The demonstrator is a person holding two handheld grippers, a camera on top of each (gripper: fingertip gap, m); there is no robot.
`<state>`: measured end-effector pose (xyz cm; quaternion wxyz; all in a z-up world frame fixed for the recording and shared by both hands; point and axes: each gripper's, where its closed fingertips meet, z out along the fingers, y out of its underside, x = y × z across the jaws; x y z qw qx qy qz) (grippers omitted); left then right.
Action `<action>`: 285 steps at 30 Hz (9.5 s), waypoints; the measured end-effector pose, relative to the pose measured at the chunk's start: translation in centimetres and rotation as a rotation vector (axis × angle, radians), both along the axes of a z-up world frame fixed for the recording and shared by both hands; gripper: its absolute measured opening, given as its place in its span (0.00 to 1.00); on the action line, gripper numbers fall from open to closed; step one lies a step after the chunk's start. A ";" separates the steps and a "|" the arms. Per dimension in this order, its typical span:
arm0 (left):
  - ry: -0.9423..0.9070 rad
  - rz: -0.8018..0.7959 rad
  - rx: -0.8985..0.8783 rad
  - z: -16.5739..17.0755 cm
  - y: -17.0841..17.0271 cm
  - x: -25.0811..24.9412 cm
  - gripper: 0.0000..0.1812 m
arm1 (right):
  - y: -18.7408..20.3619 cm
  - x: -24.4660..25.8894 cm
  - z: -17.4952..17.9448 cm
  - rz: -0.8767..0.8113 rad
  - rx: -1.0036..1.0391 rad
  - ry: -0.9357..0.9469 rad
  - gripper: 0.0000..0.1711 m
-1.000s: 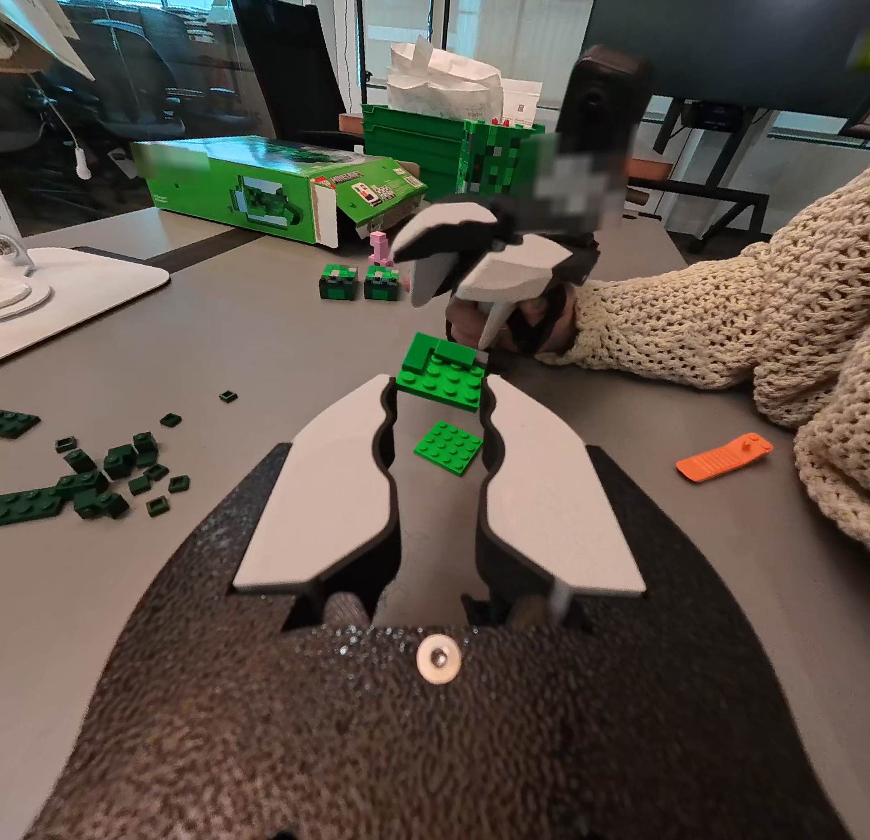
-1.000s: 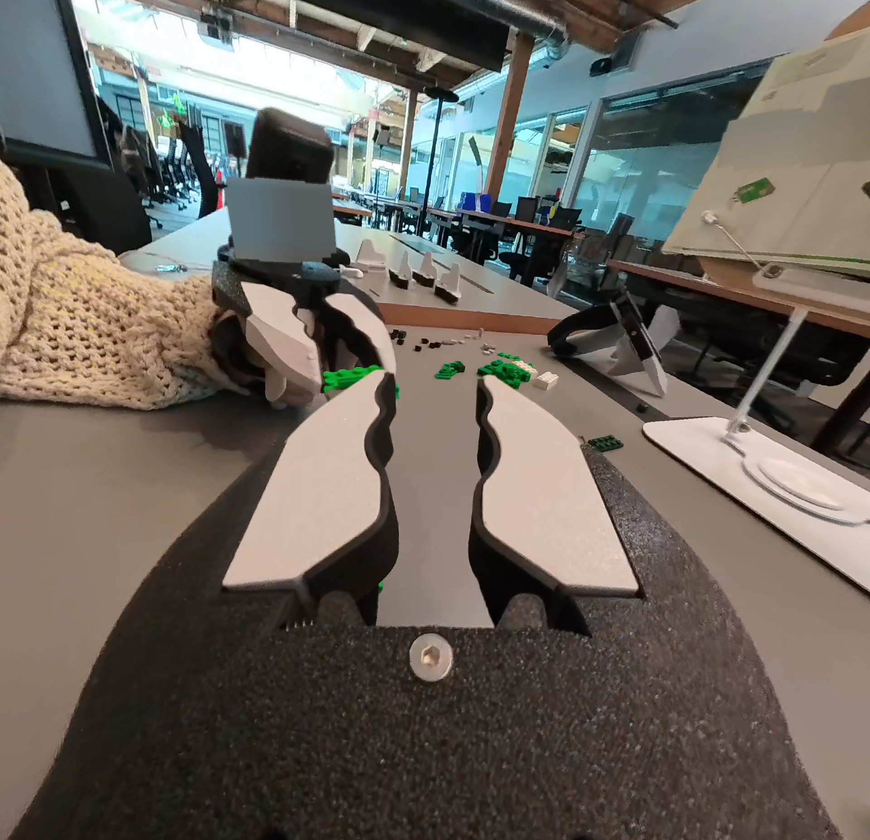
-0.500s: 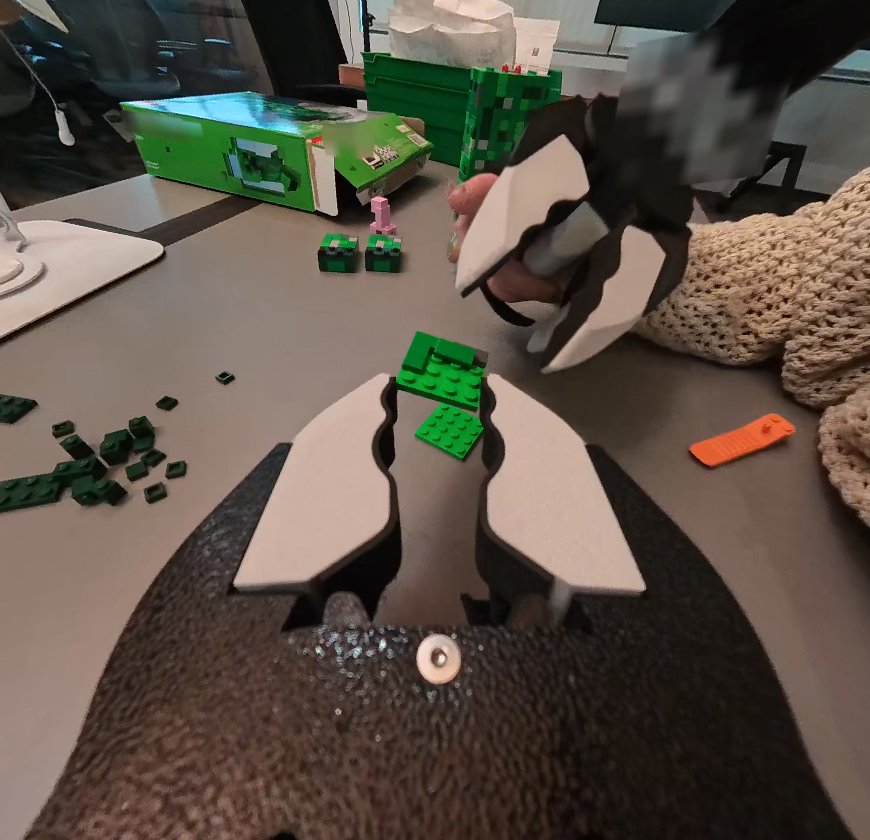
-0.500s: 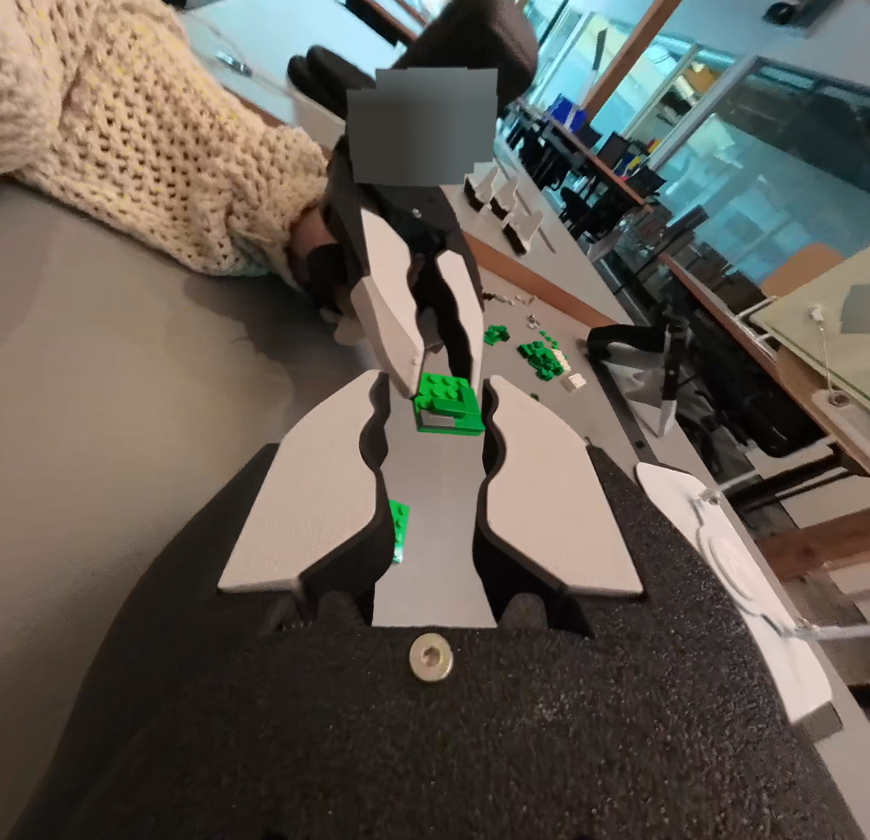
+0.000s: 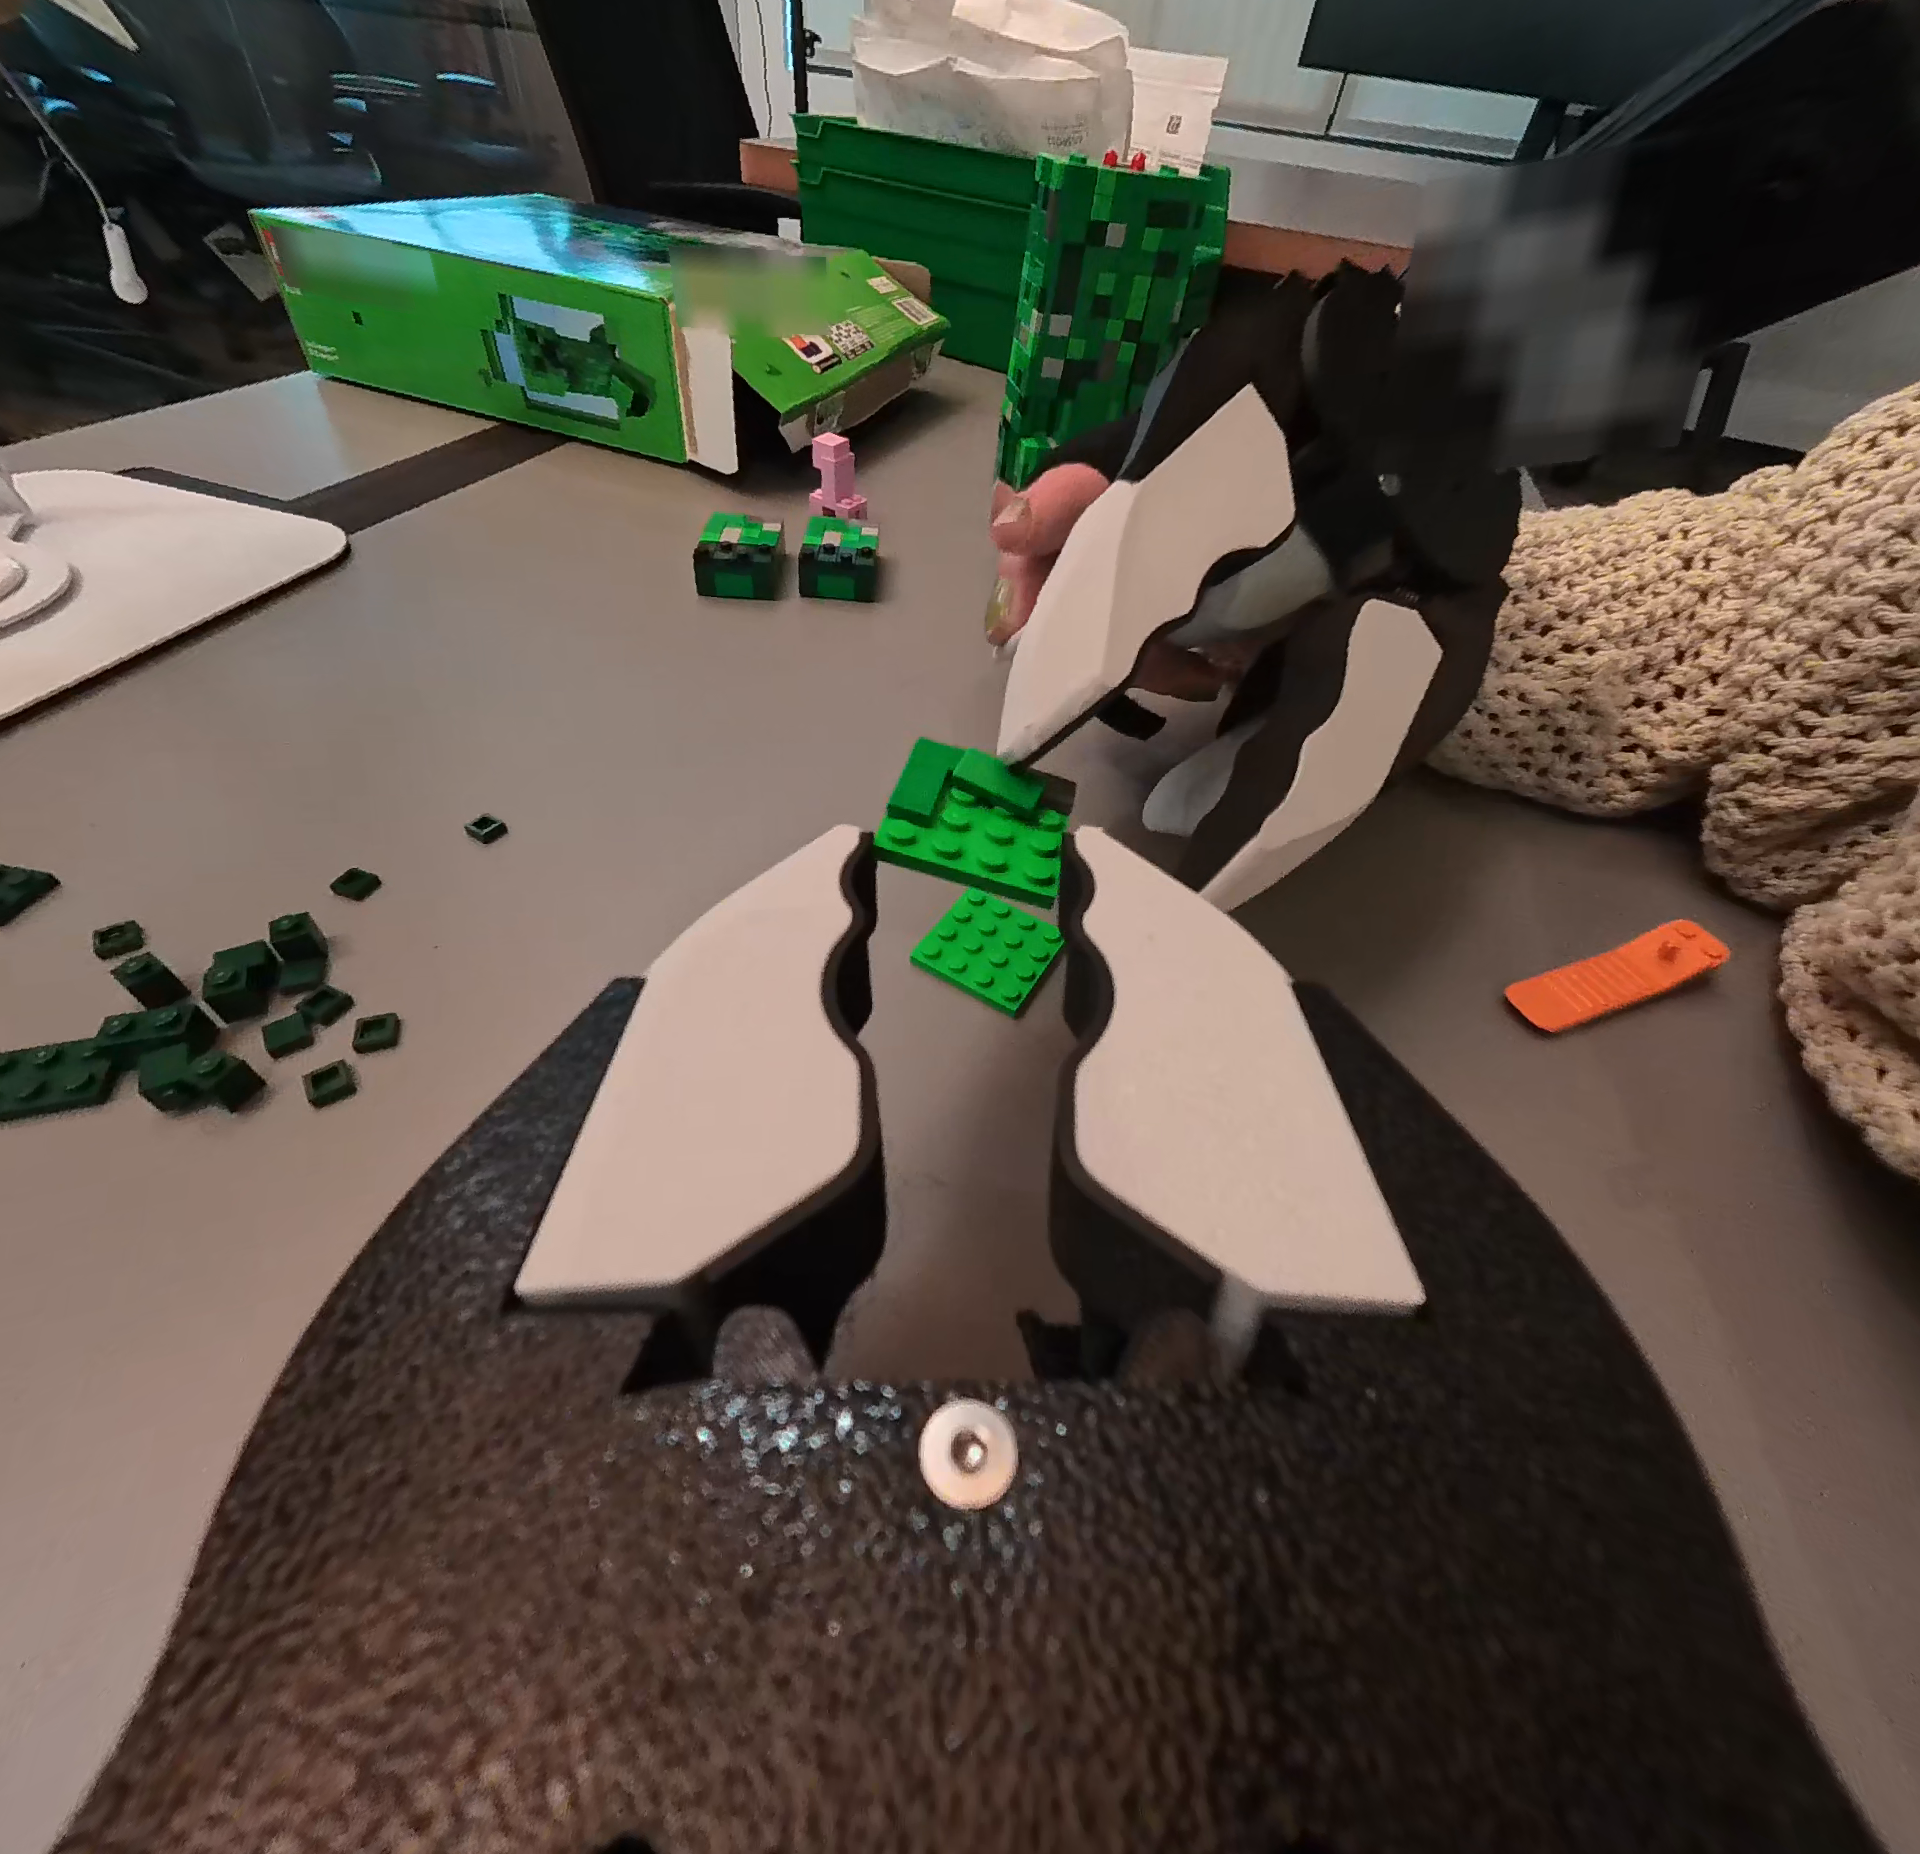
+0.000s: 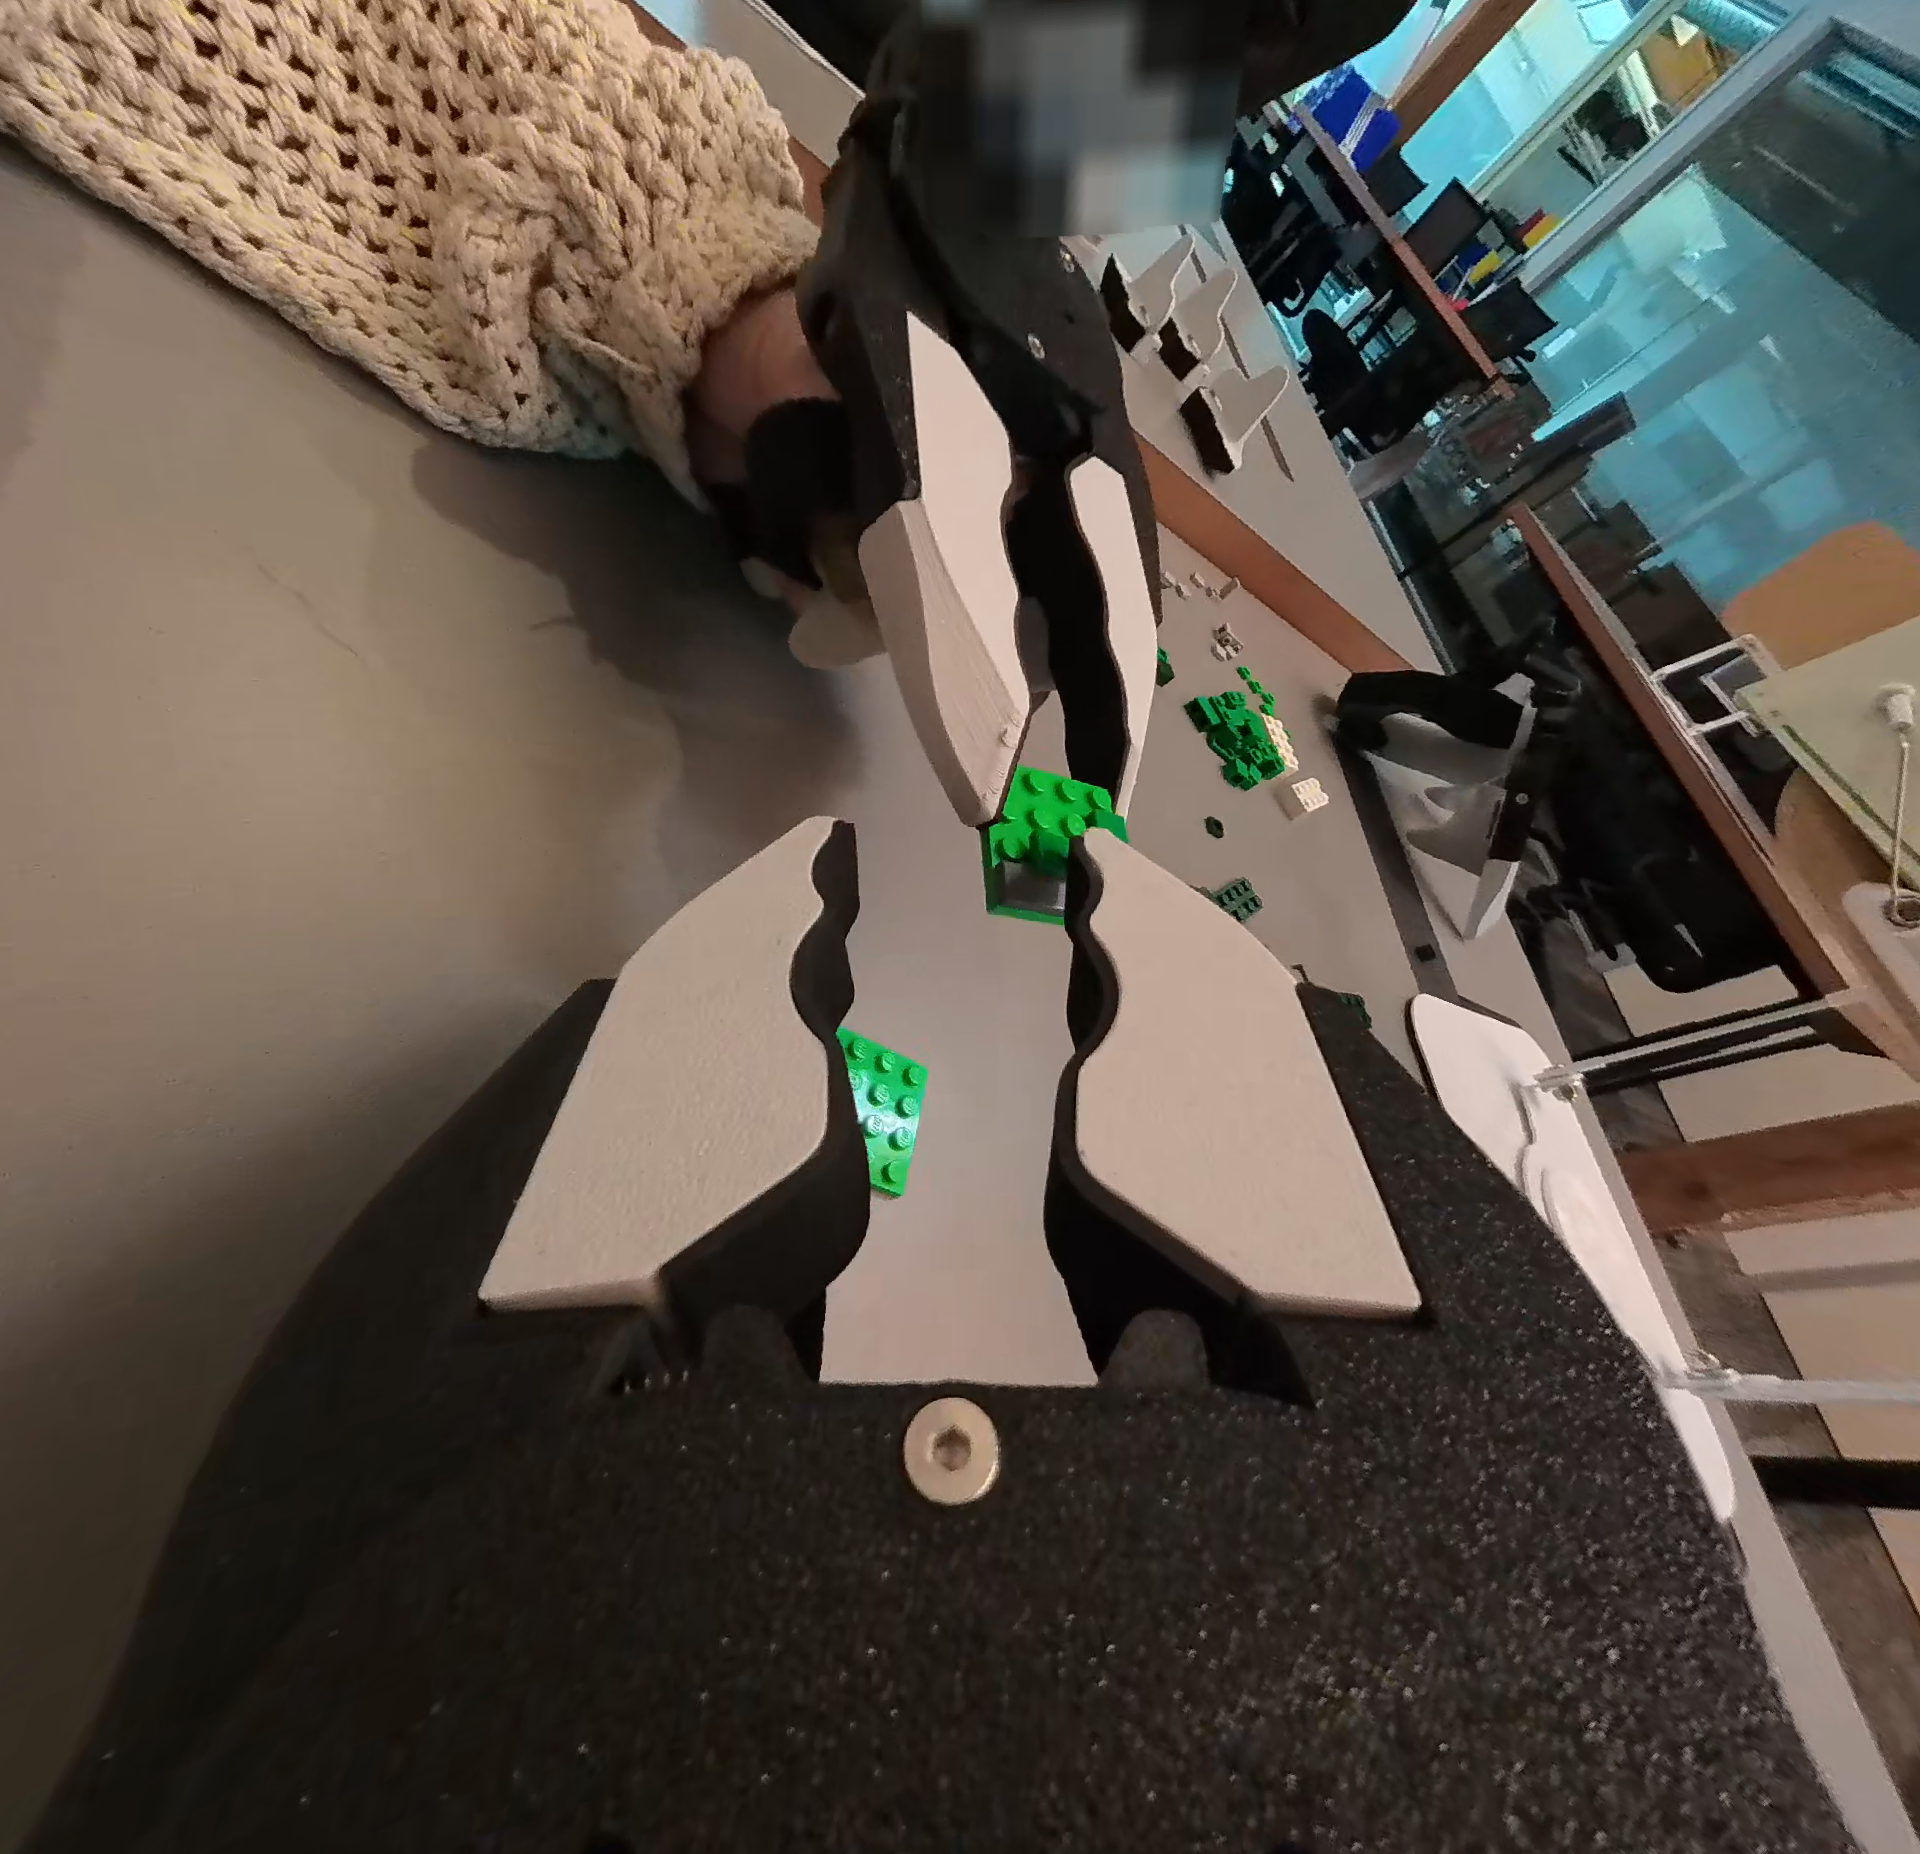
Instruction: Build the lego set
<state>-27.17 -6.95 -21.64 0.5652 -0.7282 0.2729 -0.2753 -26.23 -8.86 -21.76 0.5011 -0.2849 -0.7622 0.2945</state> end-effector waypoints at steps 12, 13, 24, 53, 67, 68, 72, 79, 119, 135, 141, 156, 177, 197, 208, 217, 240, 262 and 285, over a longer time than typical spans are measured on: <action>-0.007 -0.004 -0.003 0.0 0.0 0.0 0.19 | 0.3 -0.1 0.7 -0.011 -0.022 0.051 0.24; -0.010 -0.001 -0.006 0.0 0.0 -0.1 0.19 | 0.5 0.0 0.9 -0.019 -0.018 0.064 0.25; -0.019 0.008 -0.025 -0.1 0.1 -0.2 0.19 | 2.3 -1.0 -0.2 -0.184 0.575 0.142 0.26; -0.017 0.016 -0.044 -0.3 0.1 -0.2 0.19 | 2.5 -1.6 0.5 -0.270 0.943 0.170 0.04; 0.279 0.031 0.313 0.1 -0.2 -0.3 0.22 | 3.0 -1.0 -1.0 -0.191 0.284 0.036 0.04; 0.351 0.017 0.345 -0.5 -0.3 -0.1 0.22 | 2.8 -0.9 -1.0 -0.168 0.216 0.028 0.04; 0.427 0.021 0.429 -0.5 -0.5 0.3 0.10 | 2.2 -0.6 -1.2 -0.107 0.038 0.000 0.04; 0.455 0.015 0.437 -0.8 -0.5 0.3 0.04 | 1.4 -0.4 -1.1 -0.055 -0.028 -0.013 0.04; 0.105 0.009 -0.013 -1.1 0.1 0.3 0.19 | 2.6 -1.1 -0.4 -0.205 0.632 0.211 0.03; 0.139 0.114 0.109 -0.1 0.8 -1.7 0.19 | 6.8 0.3 0.9 -0.343 0.229 0.285 0.18; 0.111 0.122 0.073 -0.1 0.9 -2.4 0.19 | 7.0 1.1 2.9 -0.341 0.062 0.393 0.18; 0.151 0.109 0.065 -0.7 0.8 -2.0 0.19 | 9.6 1.1 2.1 -0.463 -0.073 0.324 0.10; 0.160 0.113 0.062 -0.8 0.9 -2.0 0.19 | 9.6 0.8 1.5 -0.471 -0.110 0.288 0.06; 0.249 0.078 0.092 -1.4 0.6 -1.0 0.19 | 8.0 -11.7 7.2 -0.162 -0.511 -0.100 0.00; 0.196 0.070 0.110 -0.7 0.5 -1.2 0.19 | 6.2 -30.8 0.2 -0.017 -0.279 -0.666 0.10; 0.160 0.071 0.096 -0.5 0.5 -1.4 0.19 | 8.0 -34.3 -3.3 -0.288 -0.520 -0.933 0.06; 0.217 0.052 0.104 -1.0 0.3 -0.9 0.19 | 4.4 -35.2 -6.5 -0.463 -0.334 -1.298 0.05; 0.218 0.043 0.100 -1.1 0.3 -0.8 0.19 | 5.6 -35.8 -7.0 -0.485 -0.306 -1.233 0.07; 0.229 0.036 0.099 -1.2 0.2 -0.6 0.19 | 3.9 -36.2 -6.9 -0.382 -0.247 -1.207 0.07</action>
